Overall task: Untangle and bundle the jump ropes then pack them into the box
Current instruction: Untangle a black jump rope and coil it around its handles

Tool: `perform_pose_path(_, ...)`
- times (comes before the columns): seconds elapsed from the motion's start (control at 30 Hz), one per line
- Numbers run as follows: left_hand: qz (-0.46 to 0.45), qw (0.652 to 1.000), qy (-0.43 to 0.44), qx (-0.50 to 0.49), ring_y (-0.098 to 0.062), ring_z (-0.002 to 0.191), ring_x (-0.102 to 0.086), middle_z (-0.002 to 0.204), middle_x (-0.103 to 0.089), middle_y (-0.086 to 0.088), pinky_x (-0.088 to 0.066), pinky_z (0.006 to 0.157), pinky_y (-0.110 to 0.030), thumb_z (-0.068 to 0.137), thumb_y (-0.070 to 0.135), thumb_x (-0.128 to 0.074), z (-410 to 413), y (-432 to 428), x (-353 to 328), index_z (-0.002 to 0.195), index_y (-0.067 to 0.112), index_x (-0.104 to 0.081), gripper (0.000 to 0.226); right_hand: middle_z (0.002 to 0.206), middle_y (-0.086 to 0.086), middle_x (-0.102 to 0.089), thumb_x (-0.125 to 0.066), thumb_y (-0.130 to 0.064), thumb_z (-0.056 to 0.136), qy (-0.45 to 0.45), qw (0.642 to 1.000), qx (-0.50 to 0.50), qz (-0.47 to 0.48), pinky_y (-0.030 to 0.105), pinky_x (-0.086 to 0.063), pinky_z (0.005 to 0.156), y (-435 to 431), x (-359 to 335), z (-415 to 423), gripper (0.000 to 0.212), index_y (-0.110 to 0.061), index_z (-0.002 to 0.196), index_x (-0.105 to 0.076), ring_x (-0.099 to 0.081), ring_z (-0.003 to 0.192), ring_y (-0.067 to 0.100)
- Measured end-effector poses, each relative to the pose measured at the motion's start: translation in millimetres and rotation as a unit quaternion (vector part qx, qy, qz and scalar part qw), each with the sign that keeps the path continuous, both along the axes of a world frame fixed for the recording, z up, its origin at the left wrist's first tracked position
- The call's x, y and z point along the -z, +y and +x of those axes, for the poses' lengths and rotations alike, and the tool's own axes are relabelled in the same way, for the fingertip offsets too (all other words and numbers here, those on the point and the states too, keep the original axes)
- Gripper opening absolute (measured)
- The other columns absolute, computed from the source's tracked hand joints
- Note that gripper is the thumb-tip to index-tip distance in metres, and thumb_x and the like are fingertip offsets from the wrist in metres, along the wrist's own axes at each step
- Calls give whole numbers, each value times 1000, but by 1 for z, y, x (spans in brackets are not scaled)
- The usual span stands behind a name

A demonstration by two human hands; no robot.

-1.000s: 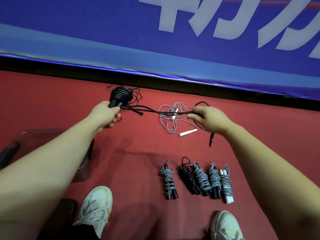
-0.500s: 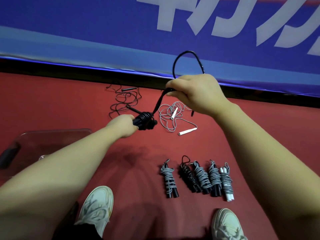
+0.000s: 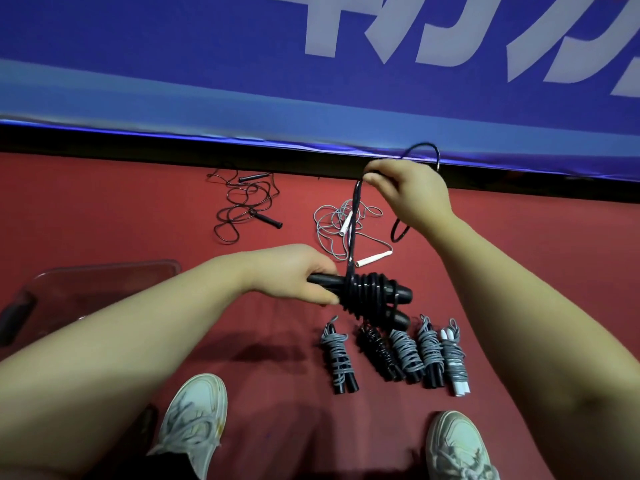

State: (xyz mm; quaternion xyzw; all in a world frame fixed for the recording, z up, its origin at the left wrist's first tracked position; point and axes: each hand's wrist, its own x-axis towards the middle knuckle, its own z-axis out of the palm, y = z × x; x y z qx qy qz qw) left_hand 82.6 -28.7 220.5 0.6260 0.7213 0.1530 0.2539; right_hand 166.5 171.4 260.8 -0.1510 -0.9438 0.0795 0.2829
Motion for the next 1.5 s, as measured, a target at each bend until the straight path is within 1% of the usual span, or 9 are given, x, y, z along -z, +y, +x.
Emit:
perform_pose_path(0.1, 57, 997, -52, 3, -1, 54, -41, 59, -47, 10, -32, 54, -19, 86, 30, -69, 14, 4, -25, 71, 22, -58, 20, 110, -6, -69, -50, -43, 94, -39, 996, 16, -80, 28, -47, 82, -1, 14, -1, 31, -25, 112, -67, -61, 105, 16)
perform_pose_path(0.23, 142, 979, -118, -81, -1, 54, -47, 58, -55, 15, -38, 57, -19, 84, 34, -68, 9, -1, -51, 76, 19, -63, 18, 109, 1, -68, -49, -26, 97, -51, 939, 15, -339, 9, -43, 62, 2, 33, 1, 35, -11, 128, -55, -62, 104, 17)
perform_pose_path(0.33, 190, 958, -162, -138, -10, 55, -45, 64, -55, 2, -37, 53, -22, 81, 37, -62, -1, -6, -57, 81, 16, -60, 21, 134, 17, -51, -40, -29, 100, -188, 963, 40, -189, 30, -38, 87, -5, 51, 6, 42, -5, 135, -44, -46, 125, 33)
perform_pose_path(0.5, 279, 890, -224, -282, -14, 56, -44, 79, -62, -13, -37, 51, -22, 91, 8, -55, -13, -1, -45, 86, 14, -40, 17, 107, 14, -64, -41, -31, 100, -263, 958, -76, -79, 35, -37, 70, -26, 75, 2, 28, -11, 116, -51, -57, 96, 34)
perform_pose_path(0.77, 270, 850, -162, -421, -21, 63, -48, 78, -58, -12, -40, 61, -35, 89, 15, -57, -57, -15, -15, 83, 21, -37, 22, 104, 11, -62, -34, -27, 101, -292, 951, -86, -50, 36, -40, 69, -34, 65, 1, 20, -17, 106, -51, -57, 94, 32)
perform_pose_path(1.07, 118, 910, 16, -396, -27, 77, -51, 86, -55, -9, -32, 64, -31, 91, 18, -57, -57, -14, 7, 96, 11, -38, 20, 104, 1, -63, -35, -31, 101, -198, 931, -107, 286, 30, -29, 67, -48, -9, -1, 28, -20, 116, -55, -59, 95, 29)
perform_pose_path(1.17, 65, 942, 48, -326, -28, 79, -53, 86, -57, -9, -33, 64, -30, 90, 18, -58, -46, -9, 10, 96, 12, -41, 19, 82, -3, -67, -54, -21, 89, -163, 901, -142, 375, 29, -34, 71, -51, -24, -7, 16, -22, 98, -68, -62, 78, 24)
perform_pose_path(1.27, 30, 965, 88, -245, -26, 83, -53, 91, -58, -7, -33, 64, -29, 89, 18, -59, -31, -2, 8, 100, 13, -46, 18, 53, -7, -57, -63, -22, 71, -128, 890, -188, 395, 27, -40, 68, -49, -25, -7, 8, -23, 69, -70, -55, 51, 20)
perform_pose_path(1.5, 26, 995, -26, -90, -13, 67, -50, 72, -55, 5, -39, 63, -27, 85, 20, -68, -15, -3, 0, 87, 23, -51, 18, 58, -6, -57, -49, -33, 84, -96, 901, -189, 379, 34, -27, 83, -23, -12, -3, 25, -19, 75, -67, -55, 58, 21)
